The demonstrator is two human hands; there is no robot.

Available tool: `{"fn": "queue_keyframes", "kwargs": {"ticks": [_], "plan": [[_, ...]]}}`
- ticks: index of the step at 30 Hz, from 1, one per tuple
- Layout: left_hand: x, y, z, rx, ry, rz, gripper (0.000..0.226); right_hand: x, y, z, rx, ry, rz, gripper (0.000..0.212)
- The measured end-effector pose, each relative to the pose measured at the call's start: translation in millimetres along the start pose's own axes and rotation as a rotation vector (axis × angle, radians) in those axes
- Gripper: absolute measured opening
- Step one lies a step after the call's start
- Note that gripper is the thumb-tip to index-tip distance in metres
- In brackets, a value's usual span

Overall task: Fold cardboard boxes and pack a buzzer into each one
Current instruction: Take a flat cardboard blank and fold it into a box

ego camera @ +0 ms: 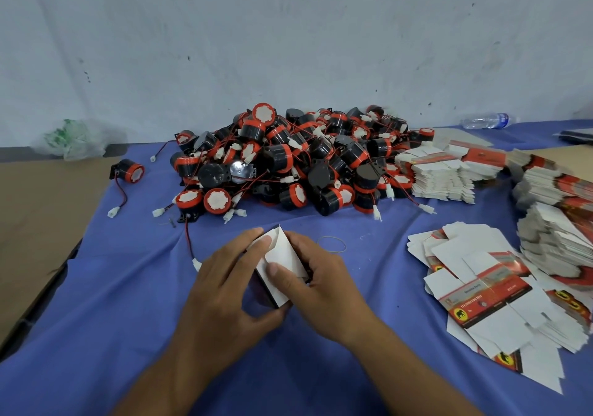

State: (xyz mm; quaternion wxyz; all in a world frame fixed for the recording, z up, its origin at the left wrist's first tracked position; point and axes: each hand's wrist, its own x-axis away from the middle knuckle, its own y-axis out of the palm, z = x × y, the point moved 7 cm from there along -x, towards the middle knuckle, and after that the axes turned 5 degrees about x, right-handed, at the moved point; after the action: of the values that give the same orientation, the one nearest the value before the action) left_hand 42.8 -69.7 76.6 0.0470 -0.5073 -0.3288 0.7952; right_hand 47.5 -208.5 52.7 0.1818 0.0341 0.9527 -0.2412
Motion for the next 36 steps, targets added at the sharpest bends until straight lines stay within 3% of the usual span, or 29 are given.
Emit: {"fn": "queue_keyframes", "kwargs": {"ticks": [14, 18, 26, 32, 36], "plan": [[-3, -2, 2, 0.001, 0.016, 0.025, 0.065, 0, 5, -1, -0.023, 0.008, 0.035, 0.040], [-2, -4, 0, -0.017, 0.020, 0.033, 0.065, 0, 14, 3, -0.137, 0.063, -0.083, 0.049], [0, -1, 1, -0.036, 0.040, 0.029, 0.066, -4, 8, 3, -0.520, 0.165, -0.039, 0.044], [0, 0, -3, 0.032, 0.007, 0.012, 0.071, -5, 5, 2, -0.454, 0.145, -0.007, 0.042], [0, 2, -2, 0.046, -0.012, 0.017, 0.076, -6, 6, 2, -0.597, 0.174, -0.035, 0.035]]}}
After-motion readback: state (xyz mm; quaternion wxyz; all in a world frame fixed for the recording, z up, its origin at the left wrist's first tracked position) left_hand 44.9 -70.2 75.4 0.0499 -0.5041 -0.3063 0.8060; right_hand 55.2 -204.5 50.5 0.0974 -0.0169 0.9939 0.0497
